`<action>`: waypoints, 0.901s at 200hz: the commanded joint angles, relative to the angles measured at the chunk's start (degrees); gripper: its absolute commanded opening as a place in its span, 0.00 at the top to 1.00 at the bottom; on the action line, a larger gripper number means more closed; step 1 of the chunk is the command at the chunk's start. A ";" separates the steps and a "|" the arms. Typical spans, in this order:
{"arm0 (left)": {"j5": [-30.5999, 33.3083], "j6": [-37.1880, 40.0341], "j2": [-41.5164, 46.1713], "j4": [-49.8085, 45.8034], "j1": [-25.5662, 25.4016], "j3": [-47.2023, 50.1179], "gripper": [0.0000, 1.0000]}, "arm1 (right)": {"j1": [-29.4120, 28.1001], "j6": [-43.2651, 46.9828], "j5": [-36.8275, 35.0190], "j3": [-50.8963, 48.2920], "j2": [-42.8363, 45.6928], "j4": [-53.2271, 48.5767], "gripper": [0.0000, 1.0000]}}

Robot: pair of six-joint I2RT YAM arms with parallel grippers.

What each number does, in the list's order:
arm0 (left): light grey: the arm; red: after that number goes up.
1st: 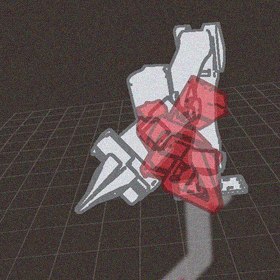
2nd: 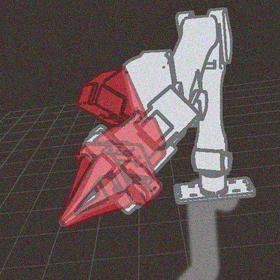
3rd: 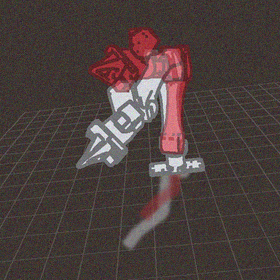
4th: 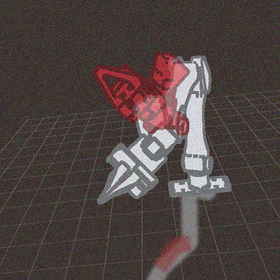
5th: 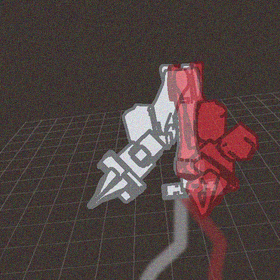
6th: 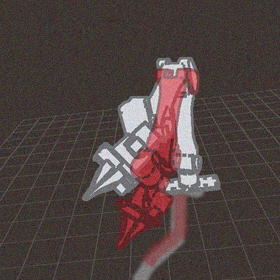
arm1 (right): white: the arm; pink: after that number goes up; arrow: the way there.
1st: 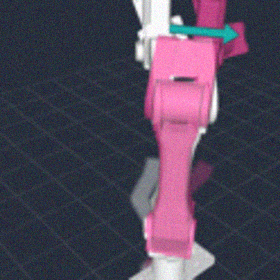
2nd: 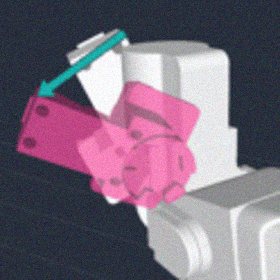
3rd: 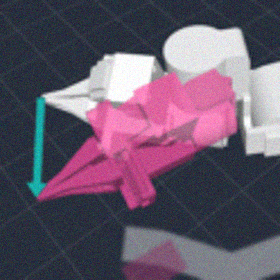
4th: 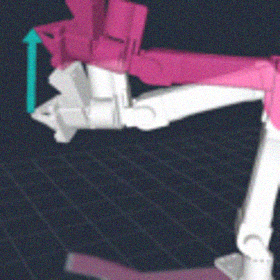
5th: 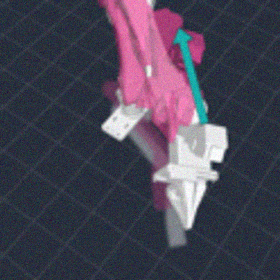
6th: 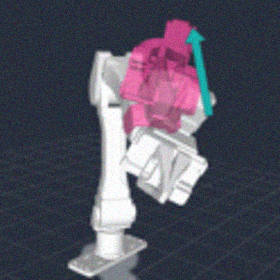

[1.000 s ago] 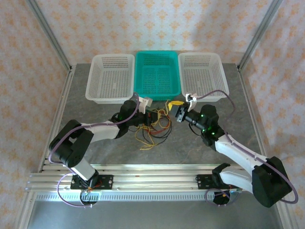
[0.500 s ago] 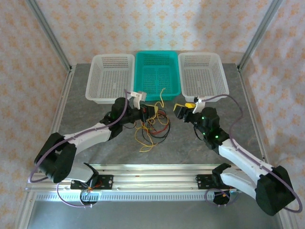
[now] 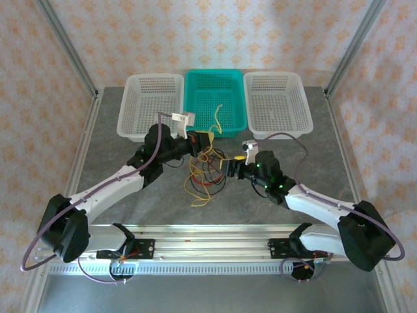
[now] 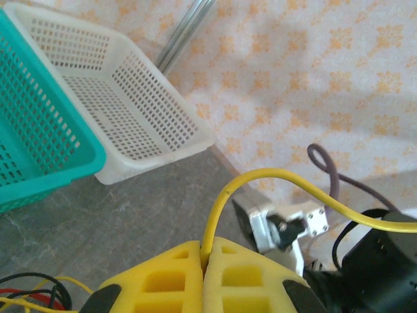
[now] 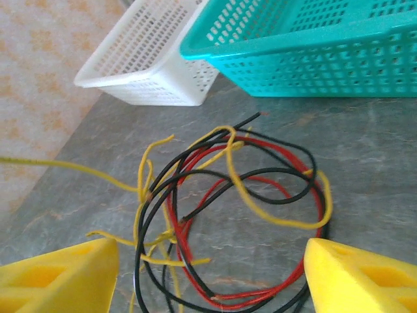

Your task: Untangle the cables

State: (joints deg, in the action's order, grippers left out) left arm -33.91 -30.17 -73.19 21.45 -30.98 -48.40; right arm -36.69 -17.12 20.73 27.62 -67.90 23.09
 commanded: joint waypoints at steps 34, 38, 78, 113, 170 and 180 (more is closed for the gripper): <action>1.05 -1.27 1.07 -1.11 0.43 -2.09 1.00 | -5.76 -2.15 -1.59 4.79 -7.82 8.65 0.04; 0.95 -1.44 0.98 -1.02 0.37 -2.12 1.00 | -6.20 -2.15 -1.85 5.17 -8.51 8.99 0.04; 0.17 -2.54 1.08 -0.10 0.38 -2.14 1.00 | -7.69 -4.76 -6.84 8.37 -14.39 10.51 0.05; -0.54 -3.14 1.20 0.17 0.35 -2.13 1.00 | -7.78 -6.43 -6.14 11.61 -19.34 12.53 0.05; -1.40 -4.97 1.86 0.70 0.32 -2.22 1.00 | -7.87 -9.23 -9.08 15.88 -26.16 9.96 0.12; -1.32 -4.98 1.96 0.53 0.33 -2.35 1.00 | -7.87 -9.68 -9.80 16.62 -27.27 8.82 0.13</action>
State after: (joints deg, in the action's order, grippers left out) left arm -34.04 -33.85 -72.86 19.90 -30.98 -48.73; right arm -44.31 -24.86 14.00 41.56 -92.86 32.60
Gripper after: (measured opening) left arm 0.047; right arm 0.884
